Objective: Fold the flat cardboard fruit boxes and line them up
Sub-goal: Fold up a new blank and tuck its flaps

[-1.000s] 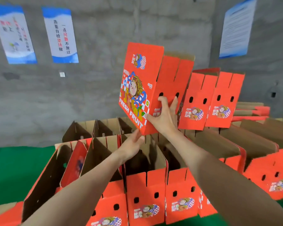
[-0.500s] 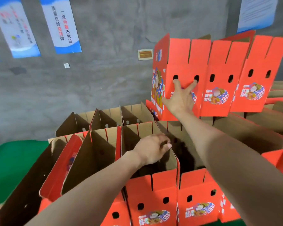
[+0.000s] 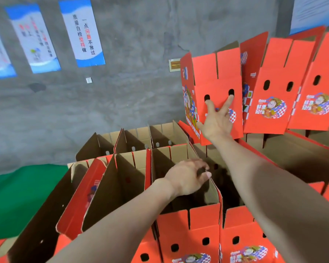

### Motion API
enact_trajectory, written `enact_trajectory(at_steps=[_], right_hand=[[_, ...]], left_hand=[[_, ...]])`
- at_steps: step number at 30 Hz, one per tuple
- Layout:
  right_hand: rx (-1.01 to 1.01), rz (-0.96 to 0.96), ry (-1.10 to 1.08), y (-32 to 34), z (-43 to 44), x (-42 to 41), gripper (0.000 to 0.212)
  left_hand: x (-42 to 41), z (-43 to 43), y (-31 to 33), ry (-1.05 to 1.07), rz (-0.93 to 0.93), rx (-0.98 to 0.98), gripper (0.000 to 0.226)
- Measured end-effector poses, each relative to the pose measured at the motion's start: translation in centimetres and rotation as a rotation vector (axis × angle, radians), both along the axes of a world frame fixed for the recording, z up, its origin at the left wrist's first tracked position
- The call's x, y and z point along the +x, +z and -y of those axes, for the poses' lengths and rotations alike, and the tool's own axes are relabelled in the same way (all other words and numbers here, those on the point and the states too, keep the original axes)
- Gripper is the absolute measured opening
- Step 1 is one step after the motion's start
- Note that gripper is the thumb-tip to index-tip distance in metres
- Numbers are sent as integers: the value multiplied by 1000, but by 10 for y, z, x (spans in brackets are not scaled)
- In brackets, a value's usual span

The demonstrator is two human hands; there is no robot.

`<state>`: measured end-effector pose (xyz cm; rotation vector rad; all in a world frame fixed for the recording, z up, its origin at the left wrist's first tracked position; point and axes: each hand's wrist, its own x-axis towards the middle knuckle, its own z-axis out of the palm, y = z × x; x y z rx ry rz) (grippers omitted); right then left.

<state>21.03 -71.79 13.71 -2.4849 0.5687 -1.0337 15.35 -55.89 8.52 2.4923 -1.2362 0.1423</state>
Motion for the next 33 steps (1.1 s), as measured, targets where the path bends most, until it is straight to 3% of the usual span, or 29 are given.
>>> enact_trajectory(at_steps=[15, 18, 21, 23, 25, 29, 33], right_hand=[[-81, -19, 34, 15, -27, -35, 70], [-100, 19, 49, 17, -37, -44, 60], [-147, 208, 236, 19, -59, -61, 37], [-143, 290, 411, 18, -83, -79, 21], [-170, 295, 541, 12, -115, -103, 18], [-236, 169, 753, -13, -181, -153, 14], [-312, 53, 850, -33, -236, -182, 13]], left_hand=[[-6, 3, -5, 63, -111, 98, 48], [-12, -5, -3, 75, -127, 154, 52], [-21, -21, 8, 115, -88, 175, 53], [-30, -42, 19, 156, -35, 136, 51], [-41, -73, 28, 209, 13, 61, 46], [-73, -160, 33, 245, 35, -273, 29], [-111, -269, 10, 354, 148, -502, 27]])
